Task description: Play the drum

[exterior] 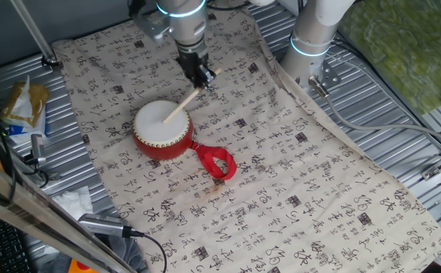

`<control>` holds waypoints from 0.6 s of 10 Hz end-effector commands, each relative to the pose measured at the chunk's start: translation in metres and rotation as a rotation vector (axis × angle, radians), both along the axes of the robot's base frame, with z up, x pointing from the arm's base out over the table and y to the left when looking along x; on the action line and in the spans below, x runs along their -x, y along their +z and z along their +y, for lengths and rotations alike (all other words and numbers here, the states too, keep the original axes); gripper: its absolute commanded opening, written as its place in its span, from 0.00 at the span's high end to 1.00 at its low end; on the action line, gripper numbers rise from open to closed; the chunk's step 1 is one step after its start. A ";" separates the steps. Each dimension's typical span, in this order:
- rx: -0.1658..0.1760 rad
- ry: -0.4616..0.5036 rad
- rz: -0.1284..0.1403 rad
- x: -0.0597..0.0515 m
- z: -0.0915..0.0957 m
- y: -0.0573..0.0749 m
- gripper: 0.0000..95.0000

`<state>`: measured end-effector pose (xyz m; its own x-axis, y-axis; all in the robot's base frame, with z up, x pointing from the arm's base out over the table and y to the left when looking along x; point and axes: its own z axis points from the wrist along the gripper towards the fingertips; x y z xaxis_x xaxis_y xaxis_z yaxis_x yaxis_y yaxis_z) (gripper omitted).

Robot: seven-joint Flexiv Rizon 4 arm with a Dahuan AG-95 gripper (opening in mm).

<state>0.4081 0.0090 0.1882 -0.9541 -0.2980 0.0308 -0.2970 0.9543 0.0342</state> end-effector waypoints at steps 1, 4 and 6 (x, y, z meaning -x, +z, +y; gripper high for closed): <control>-0.006 0.011 -0.027 -0.015 -0.001 0.004 1.00; -0.005 0.025 -0.033 -0.030 -0.006 0.004 1.00; -0.005 0.040 -0.031 -0.038 -0.014 -0.001 1.00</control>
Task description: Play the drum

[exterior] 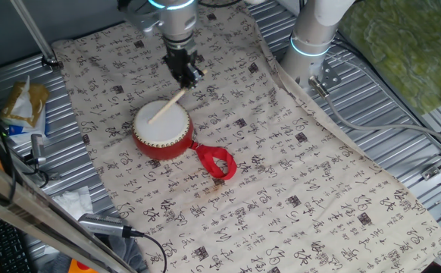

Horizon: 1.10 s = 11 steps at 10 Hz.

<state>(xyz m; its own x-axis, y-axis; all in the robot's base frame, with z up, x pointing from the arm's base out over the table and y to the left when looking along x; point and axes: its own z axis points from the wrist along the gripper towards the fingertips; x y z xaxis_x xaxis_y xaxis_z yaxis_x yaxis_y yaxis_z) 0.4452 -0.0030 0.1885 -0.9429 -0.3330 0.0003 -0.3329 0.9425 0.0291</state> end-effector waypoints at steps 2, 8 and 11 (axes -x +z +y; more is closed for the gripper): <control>0.000 0.008 0.000 -0.004 -0.004 -0.011 1.00; -0.010 0.002 0.085 -0.003 -0.006 -0.027 1.00; -0.015 -0.011 0.237 0.004 -0.006 -0.031 1.00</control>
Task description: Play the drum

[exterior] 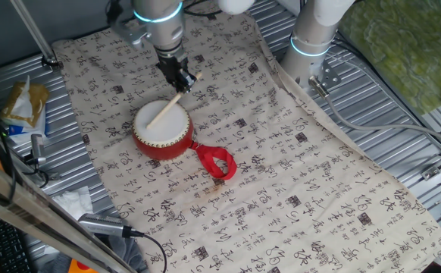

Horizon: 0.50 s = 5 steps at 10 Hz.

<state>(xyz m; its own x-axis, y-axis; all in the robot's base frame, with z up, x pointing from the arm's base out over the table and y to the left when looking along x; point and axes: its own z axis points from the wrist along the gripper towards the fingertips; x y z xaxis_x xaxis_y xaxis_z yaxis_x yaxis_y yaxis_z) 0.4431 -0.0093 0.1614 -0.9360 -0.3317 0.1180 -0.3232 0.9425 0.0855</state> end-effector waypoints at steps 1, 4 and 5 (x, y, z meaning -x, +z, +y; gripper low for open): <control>-0.009 -0.016 0.164 0.004 0.000 -0.005 1.00; -0.013 -0.024 0.168 0.006 0.001 0.003 1.00; -0.003 -0.030 0.143 0.007 0.003 0.016 1.00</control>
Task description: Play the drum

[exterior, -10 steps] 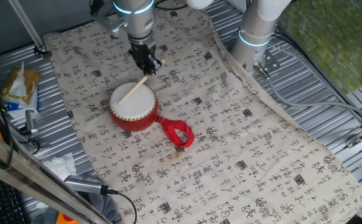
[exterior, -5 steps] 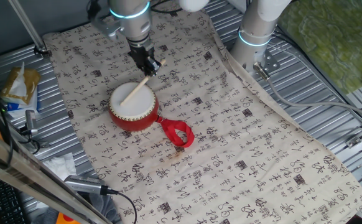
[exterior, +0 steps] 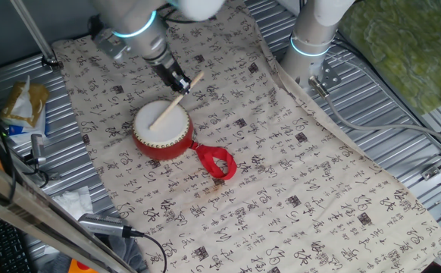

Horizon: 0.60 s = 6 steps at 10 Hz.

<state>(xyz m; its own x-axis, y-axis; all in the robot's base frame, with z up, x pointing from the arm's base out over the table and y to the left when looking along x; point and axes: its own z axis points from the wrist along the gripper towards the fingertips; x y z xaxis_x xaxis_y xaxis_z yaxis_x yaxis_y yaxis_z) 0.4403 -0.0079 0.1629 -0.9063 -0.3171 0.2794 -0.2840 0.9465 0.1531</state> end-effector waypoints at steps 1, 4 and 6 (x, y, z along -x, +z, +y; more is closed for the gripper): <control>0.016 -0.017 -0.059 0.005 0.002 0.020 1.00; 0.010 -0.038 -0.223 0.006 0.005 0.028 1.00; -0.001 -0.044 -0.320 0.005 0.008 0.030 1.00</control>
